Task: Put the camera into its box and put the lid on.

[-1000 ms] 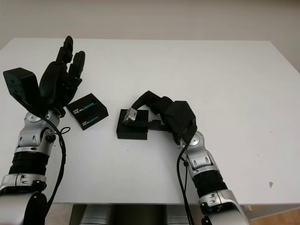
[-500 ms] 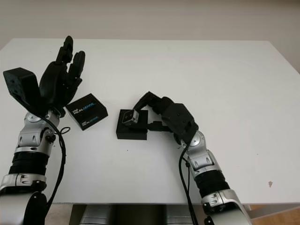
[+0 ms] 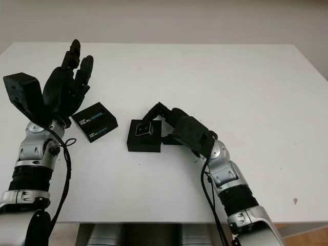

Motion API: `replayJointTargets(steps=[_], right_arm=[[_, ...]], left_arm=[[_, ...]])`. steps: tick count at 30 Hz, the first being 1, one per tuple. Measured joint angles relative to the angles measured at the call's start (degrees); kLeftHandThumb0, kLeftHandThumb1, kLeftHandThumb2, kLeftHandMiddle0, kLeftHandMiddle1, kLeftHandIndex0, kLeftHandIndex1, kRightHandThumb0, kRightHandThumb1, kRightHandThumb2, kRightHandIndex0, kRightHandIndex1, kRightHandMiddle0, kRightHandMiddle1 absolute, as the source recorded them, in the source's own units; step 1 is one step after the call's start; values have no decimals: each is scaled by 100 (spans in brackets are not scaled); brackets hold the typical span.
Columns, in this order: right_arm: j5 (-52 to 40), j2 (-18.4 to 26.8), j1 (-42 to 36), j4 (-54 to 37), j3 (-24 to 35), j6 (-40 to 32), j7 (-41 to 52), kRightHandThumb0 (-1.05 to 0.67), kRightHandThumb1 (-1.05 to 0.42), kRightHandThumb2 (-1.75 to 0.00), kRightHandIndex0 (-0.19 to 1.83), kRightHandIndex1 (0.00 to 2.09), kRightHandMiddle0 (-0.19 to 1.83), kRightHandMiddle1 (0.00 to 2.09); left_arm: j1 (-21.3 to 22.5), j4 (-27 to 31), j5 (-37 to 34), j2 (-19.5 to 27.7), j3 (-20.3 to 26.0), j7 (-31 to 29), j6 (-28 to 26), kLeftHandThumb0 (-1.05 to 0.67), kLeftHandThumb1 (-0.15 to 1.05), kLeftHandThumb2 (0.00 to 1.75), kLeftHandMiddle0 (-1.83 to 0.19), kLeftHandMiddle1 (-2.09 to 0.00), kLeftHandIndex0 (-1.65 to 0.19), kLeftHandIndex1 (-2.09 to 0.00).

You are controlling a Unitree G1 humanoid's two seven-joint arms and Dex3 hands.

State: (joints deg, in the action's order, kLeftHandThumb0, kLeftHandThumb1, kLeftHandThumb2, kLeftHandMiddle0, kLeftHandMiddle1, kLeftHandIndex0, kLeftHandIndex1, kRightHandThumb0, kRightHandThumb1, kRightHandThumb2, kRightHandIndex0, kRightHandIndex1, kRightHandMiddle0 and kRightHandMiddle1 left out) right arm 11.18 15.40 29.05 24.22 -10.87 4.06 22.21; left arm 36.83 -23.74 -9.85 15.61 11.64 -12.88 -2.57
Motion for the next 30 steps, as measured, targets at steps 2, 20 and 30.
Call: replayJointTargets(steps=[2, 20, 30], right_arm=[[-141, -6, -17, -77, 63, 0, 34, -60, -96, -6, -16, 2, -4, 32], [-259, 92, -14, -1184, 622, 7, -590, -57, -94, -5, -9, 9, 4, 24], [1556, 686, -54, -1624, 14, 1072, -1339, -64, -104, -14, 9, 13, 15, 28]], left_arm=[[-31, 17, 0, 0, 0, 8, -2, -63, 105, 43, 19, -4, 19, -1], [-128, 69, 8, -1, -9, 30, 2, -63, 105, 42, 19, -3, 19, 0], [-128, 74, 9, -9, -17, 65, 1, -63, 105, 42, 19, -3, 19, -1]])
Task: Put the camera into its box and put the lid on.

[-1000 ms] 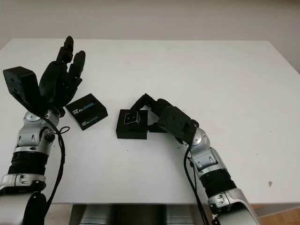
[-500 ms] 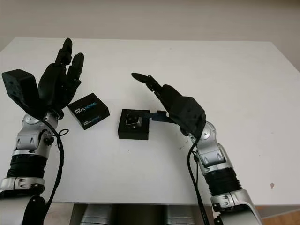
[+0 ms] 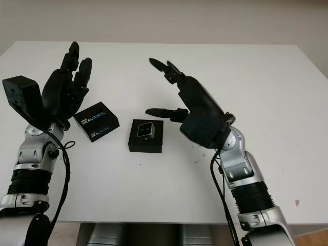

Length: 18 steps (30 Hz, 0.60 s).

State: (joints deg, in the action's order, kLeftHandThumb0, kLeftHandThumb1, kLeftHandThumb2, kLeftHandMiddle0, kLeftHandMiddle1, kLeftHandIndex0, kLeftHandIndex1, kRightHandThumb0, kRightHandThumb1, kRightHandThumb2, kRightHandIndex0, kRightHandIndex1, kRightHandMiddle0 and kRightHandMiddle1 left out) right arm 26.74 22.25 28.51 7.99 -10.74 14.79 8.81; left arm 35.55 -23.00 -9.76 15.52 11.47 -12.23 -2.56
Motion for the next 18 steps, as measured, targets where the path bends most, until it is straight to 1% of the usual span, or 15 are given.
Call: replayJointTargets(steps=[2, 7, 13, 16, 18], right_arm=[[473, 189, -43, 7, -207, 265, -119, -66, -105, -22, 7, 11, 14, 26], [1150, 490, -57, 193, -576, 899, -299, -77, -105, -41, 5, 8, 8, 22], [1517, 640, 22, 418, -771, 1169, -384, -83, -105, -49, 2, 6, 6, 19], [1708, 691, 114, 586, -852, 1307, -524, -86, -105, -57, 1, 5, 5, 16], [1852, 738, 142, 716, -948, 1387, -587, -87, -105, -56, 0, 5, 4, 15]], left_arm=[[0, 4, 0, 0, 0, 10, -1, -63, 105, 42, 19, -3, 19, -1], [0, 9, 0, -6, -4, 11, 4, -62, 105, 43, 19, -2, 19, 0], [-1, 9, 0, -9, -7, 9, 16, -63, 105, 43, 19, -2, 19, 0], [-4, 10, -2, -9, -7, 5, 17, -64, 105, 43, 19, -1, 19, 0], [-5, 11, -3, -10, -7, 6, 17, -63, 105, 43, 19, -2, 19, 0]])
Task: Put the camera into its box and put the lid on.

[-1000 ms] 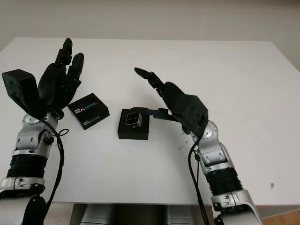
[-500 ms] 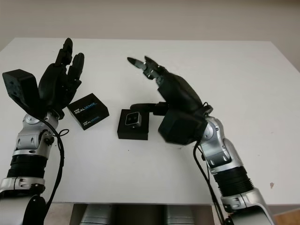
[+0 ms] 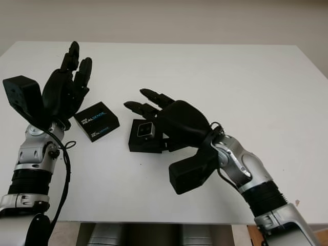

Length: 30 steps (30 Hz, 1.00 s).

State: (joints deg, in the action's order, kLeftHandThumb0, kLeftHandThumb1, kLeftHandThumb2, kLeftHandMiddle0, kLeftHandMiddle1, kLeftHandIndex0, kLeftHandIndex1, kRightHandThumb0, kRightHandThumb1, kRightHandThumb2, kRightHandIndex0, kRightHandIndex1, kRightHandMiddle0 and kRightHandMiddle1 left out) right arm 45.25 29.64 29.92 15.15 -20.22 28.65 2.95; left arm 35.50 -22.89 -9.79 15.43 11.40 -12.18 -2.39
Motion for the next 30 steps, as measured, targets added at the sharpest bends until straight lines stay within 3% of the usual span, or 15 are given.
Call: replayJointTargets(steps=[11, 30], right_arm=[[366, 101, 14, 163, -356, -286, 556, -92, -105, -55, -17, 1, -12, 5], [25, 165, -191, 154, -368, -845, 1085, -92, -105, -58, -19, 0, -15, 5]], left_arm=[[-40, 39, -10, -12, 1, 2, -22, -65, 105, 42, 19, -2, 19, 0], [-173, 260, -35, -9, 4, 8, -174, -65, 105, 40, 19, -3, 19, 0]])
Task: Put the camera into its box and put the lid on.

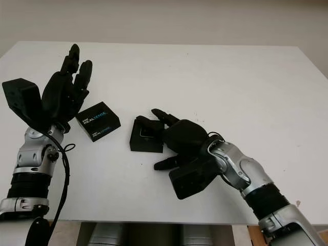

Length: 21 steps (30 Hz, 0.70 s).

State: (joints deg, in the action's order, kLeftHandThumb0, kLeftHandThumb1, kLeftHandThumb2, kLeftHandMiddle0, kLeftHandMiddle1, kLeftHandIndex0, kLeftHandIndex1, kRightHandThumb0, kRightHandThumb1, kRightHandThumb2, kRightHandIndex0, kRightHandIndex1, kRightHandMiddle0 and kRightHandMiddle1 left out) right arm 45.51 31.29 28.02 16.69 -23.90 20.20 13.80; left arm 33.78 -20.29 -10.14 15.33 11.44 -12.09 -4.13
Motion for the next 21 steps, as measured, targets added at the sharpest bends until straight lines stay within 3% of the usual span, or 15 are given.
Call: replayJointTargets(steps=[9, 14, 21], right_arm=[[-326, -17, -107, 92, 55, 141, -228, -90, -105, -60, -19, 0, -16, 5], [-1695, -463, -88, 274, 708, 172, -412, -81, -105, -56, -19, 2, -15, 5], [-3044, -827, 336, 260, 1557, -416, -195, -79, -105, -58, -19, 0, -15, 6]], left_arm=[[0, 7, -15, 0, 0, 1, -17, -64, 105, 41, 19, -2, 19, 0], [1, 6, -10, 3, 4, 47, -6, -63, 105, 42, 19, -2, 19, 0], [1, 5, 63, 18, 4, 154, 78, -62, 105, 38, 16, -4, 17, -2]])
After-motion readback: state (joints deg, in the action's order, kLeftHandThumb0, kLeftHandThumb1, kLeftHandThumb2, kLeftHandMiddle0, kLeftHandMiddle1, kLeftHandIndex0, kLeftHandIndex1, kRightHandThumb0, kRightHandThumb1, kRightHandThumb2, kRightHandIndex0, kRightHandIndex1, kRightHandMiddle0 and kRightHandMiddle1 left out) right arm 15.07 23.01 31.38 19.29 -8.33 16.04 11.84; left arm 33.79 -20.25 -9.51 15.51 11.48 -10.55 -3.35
